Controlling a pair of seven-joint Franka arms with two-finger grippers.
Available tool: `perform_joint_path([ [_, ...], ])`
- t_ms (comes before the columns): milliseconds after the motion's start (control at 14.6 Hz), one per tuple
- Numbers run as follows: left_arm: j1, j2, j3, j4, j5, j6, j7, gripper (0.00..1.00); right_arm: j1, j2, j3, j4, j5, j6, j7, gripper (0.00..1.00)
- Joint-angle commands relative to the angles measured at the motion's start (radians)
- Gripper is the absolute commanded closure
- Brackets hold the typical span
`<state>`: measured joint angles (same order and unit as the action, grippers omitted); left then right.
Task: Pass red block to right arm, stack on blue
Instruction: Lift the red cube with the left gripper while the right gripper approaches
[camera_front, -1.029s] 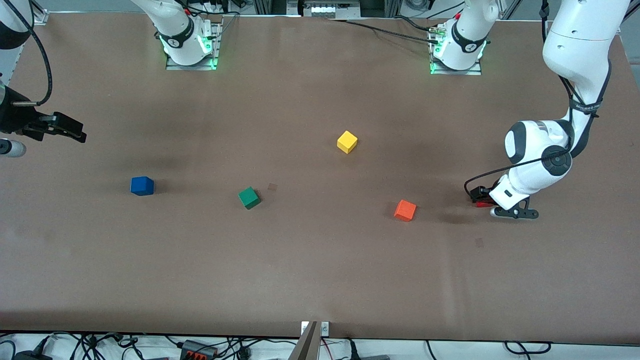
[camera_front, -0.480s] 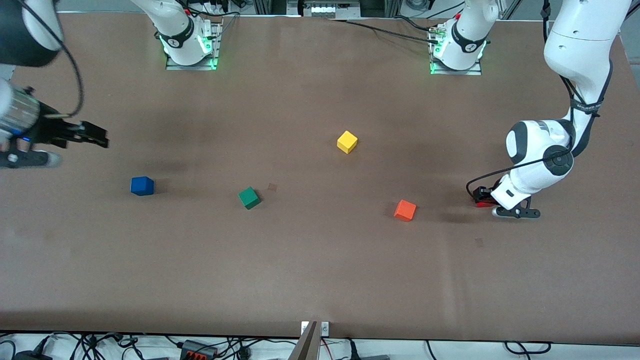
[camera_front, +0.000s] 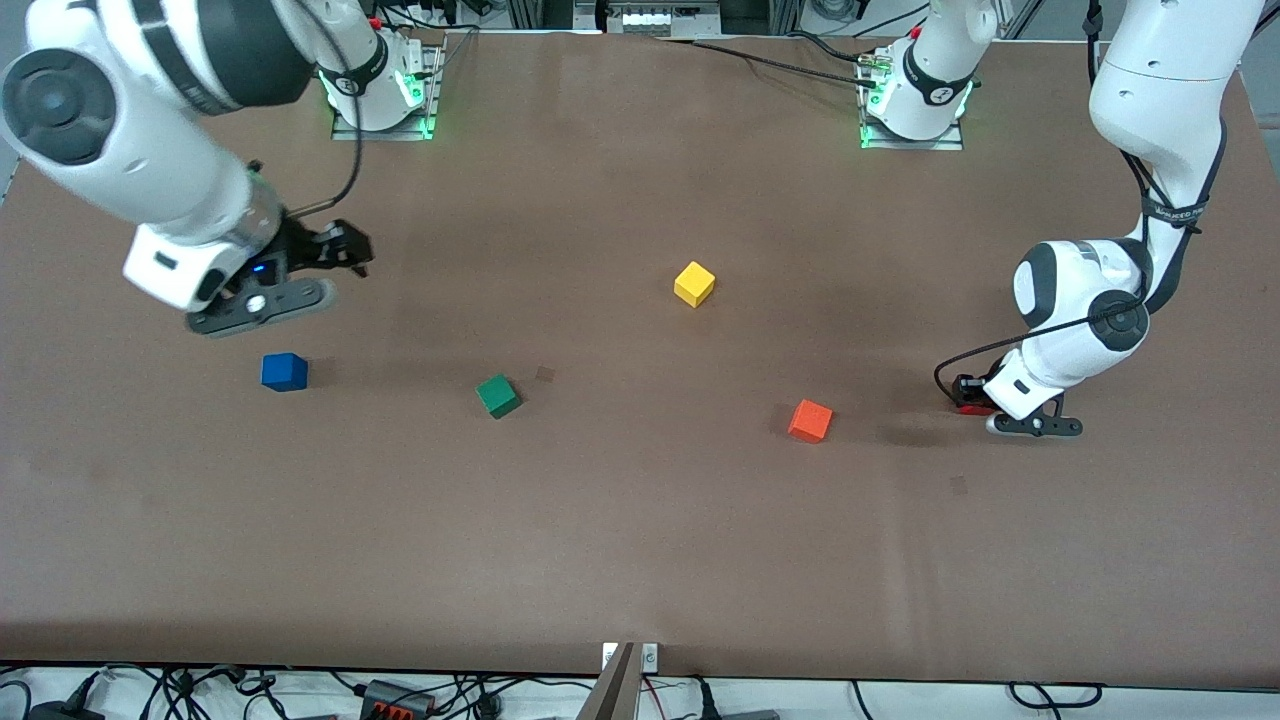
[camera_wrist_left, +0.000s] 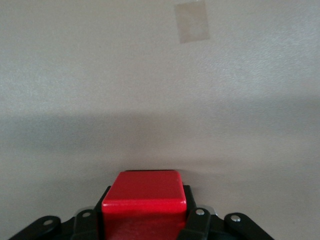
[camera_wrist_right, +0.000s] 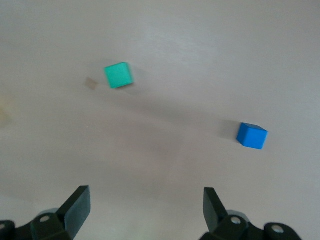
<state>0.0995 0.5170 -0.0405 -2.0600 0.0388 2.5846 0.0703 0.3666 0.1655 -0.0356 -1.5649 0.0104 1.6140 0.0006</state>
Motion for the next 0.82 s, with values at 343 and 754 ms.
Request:
perform_joint_path([
  [343, 0.002, -0.069, -0.090, 0.374, -0.002, -0.686, 0.084, 0.89, -0.076, 0.068, -0.021, 0.022, 0.443, 0.009, -0.095, 0.00],
  [754, 0.008, -0.159, -0.229, 0.478, -0.219, -0.860, 0.327, 0.91, -0.187, 0.173, -0.020, 0.016, 0.926, -0.013, -0.180, 0.00],
])
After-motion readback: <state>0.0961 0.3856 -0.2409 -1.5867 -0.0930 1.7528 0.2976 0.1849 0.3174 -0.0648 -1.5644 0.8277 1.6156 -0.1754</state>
